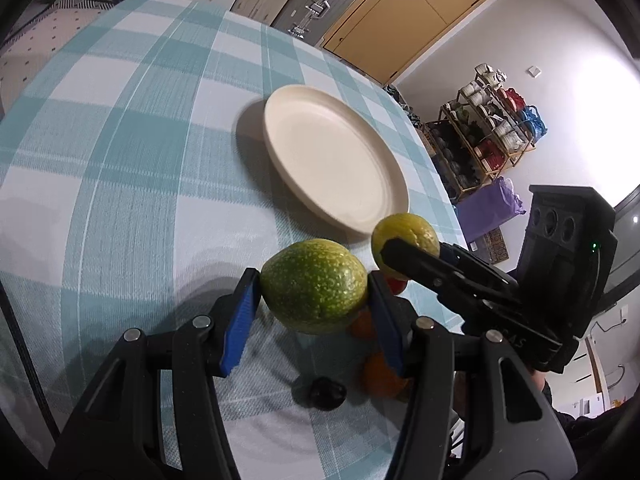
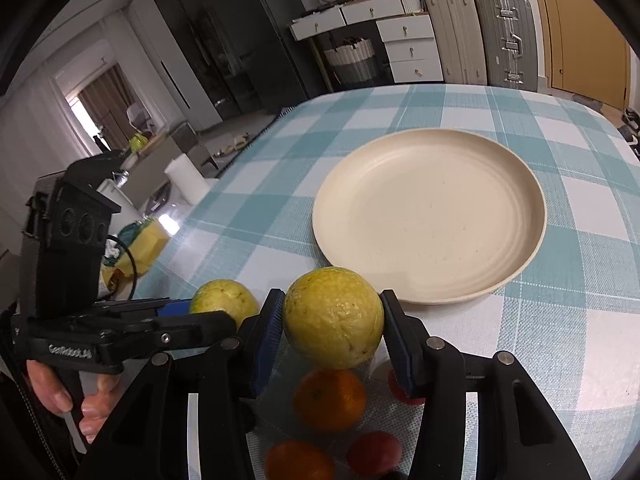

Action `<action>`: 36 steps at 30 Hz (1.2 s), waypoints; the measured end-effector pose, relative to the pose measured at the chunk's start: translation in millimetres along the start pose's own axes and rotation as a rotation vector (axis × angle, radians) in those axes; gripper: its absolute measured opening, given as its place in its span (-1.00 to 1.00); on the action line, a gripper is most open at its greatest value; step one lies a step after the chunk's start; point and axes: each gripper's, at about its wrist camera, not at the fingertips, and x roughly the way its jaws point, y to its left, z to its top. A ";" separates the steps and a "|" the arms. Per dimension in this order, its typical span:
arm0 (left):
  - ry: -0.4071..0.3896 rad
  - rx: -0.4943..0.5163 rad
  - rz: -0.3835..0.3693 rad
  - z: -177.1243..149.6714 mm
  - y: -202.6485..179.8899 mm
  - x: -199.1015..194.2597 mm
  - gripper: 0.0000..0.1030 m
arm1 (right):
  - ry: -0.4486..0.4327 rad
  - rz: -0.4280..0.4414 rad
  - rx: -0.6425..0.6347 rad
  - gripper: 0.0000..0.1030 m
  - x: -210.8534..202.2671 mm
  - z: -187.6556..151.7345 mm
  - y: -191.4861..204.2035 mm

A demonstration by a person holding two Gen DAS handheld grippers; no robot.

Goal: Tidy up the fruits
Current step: 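Carry the green fruit with the left tool while the right tool carries the lemon onto the plate, opening both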

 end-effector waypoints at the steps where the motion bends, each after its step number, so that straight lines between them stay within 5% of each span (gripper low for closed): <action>1: -0.003 0.004 -0.001 2.9 -1.7 -0.2 0.00 | -0.010 0.004 0.002 -0.05 -2.9 1.7 -1.3; 18: -0.049 0.020 -0.005 84.9 -30.6 21.5 0.00 | -0.089 0.032 0.020 -0.05 -20.8 44.3 -40.6; 36: 0.024 -0.001 0.015 160.7 -34.2 120.0 0.00 | -0.100 -0.009 0.033 -0.05 22.1 94.9 -102.7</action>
